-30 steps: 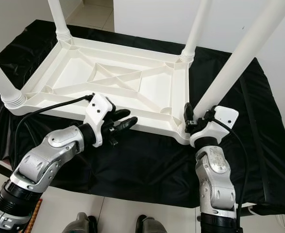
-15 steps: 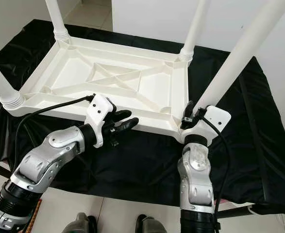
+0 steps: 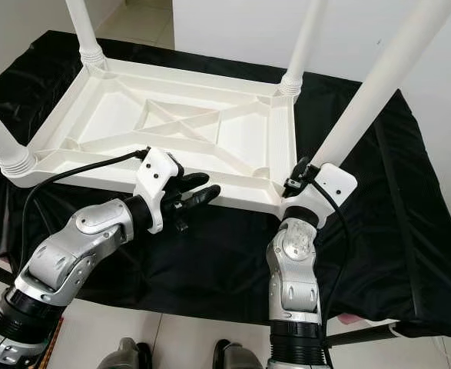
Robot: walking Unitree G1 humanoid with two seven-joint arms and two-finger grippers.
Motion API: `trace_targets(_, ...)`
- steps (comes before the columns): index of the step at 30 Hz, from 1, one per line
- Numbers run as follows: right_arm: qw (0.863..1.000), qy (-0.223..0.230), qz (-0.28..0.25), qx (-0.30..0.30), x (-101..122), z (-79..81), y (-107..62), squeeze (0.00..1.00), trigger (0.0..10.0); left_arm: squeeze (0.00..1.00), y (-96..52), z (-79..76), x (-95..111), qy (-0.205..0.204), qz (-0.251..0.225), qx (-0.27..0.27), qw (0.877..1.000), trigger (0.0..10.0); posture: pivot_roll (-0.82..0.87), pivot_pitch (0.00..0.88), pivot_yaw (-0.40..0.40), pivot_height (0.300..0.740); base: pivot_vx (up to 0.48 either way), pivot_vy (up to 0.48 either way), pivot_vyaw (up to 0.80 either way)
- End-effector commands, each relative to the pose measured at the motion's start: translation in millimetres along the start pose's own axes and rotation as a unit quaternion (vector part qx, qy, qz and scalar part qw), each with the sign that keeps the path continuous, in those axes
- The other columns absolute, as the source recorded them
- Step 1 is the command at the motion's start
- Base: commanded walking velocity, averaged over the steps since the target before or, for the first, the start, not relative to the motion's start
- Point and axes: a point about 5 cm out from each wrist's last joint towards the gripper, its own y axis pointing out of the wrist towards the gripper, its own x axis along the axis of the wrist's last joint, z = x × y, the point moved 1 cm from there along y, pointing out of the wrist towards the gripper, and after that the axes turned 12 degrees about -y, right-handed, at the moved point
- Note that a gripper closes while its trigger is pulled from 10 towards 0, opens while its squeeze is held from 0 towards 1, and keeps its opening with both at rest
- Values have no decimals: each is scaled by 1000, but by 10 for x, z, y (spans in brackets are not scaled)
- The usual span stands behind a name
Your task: Building children table
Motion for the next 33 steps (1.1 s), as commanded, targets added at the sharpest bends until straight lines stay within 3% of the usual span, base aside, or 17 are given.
trace_targets(1, 999, -5, 32, 24, -189, -6, -64, 1000, 10000, 0, 11, -105, -19, 3, 15, -55, 998, 10000, 50, 188, -45, 740, 0, 0, 0)
trace_targets(15, 993, 18, -22, 118, -73, -75, -7, 1000, 10000, 0, 21, -112, -18, 2, 14, -58, 998, 10000, 44, 186, -48, 740, 0, 0, 0)
trace_targets(16, 990, 10, -34, 140, -52, -105, 6, 0, 10000, 0, 21, -111, -18, 2, 14, -57, 998, 10000, 42, 183, -48, 740, 0, 0, 0)
trace_targets(25, 975, -20, -61, 215, 29, -288, 74, 0, 10000, 0, 11, -145, -37, 1, 19, -68, 998, 10000, 38, 180, -48, 740, 0, 0, 0)
trace_targets(30, 951, -40, -64, 299, 52, -370, 76, 0, 10000, 0, 6, -188, -63, -1, 25, -83, 996, 10000, 35, 177, -46, 740, 0, 0, 0)
trace_targets(33, 944, -40, -59, 322, 45, -375, 80, 0, 10000, 0, 9, -195, -65, -2, 26, -87, 996, 10000, 34, 179, -41, 740, 0, 0, 0)
